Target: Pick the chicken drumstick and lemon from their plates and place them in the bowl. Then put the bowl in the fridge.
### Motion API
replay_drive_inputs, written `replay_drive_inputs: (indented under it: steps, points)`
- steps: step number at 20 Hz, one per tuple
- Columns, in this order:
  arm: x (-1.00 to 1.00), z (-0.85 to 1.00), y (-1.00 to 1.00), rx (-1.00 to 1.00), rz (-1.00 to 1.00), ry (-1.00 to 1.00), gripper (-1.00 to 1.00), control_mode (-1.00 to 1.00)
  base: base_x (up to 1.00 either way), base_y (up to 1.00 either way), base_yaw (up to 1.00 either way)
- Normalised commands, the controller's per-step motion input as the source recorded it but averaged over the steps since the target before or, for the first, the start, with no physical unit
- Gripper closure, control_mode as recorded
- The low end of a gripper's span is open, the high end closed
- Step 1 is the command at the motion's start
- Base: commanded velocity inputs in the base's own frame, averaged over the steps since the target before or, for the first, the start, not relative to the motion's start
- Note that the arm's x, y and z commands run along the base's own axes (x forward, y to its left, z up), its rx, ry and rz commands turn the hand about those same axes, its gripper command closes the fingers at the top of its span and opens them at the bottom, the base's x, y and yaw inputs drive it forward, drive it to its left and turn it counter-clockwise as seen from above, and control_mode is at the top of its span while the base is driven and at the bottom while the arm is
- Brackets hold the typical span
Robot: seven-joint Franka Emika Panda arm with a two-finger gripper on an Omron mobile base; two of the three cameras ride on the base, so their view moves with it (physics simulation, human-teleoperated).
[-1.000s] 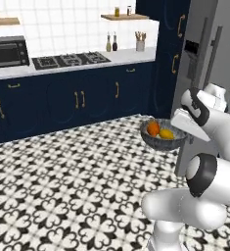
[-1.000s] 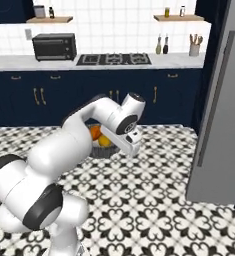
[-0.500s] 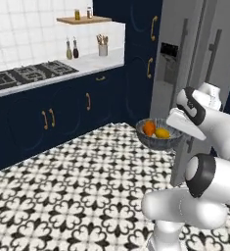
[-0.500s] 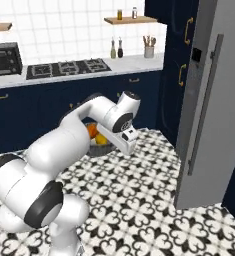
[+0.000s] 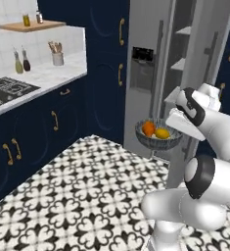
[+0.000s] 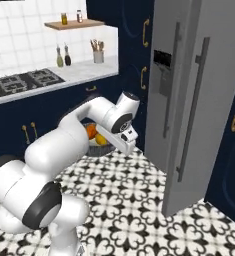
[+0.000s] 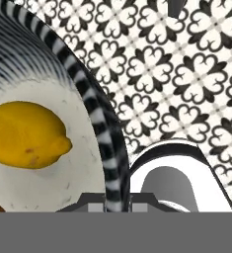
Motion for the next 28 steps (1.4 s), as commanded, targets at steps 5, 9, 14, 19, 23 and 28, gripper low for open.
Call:
replay_drive_inputs:
  steps: [5,9,14,19,23,28]
  points:
    - [0.0,0.0,0.0,0.0,0.0,0.0,1.0,1.0,1.0,1.0,-0.49]
    - [0.0,0.0,0.0,0.0,0.0,0.0,1.0,1.0,1.0,1.0,-0.51]
    - [0.0,0.0,0.0,0.0,0.0,0.0,1.0,1.0,1.0,1.0,-0.52]
    - [0.0,0.0,0.0,0.0,0.0,0.0,1.0,1.0,1.0,0.85,-0.54]
    - [0.0,0.0,0.0,0.0,0.0,0.0,1.0,1.0,0.99,0.83,-0.55]
    - [0.0,0.0,0.0,0.0,0.0,0.0,1.0,1.0,0.9,0.32,-0.37]
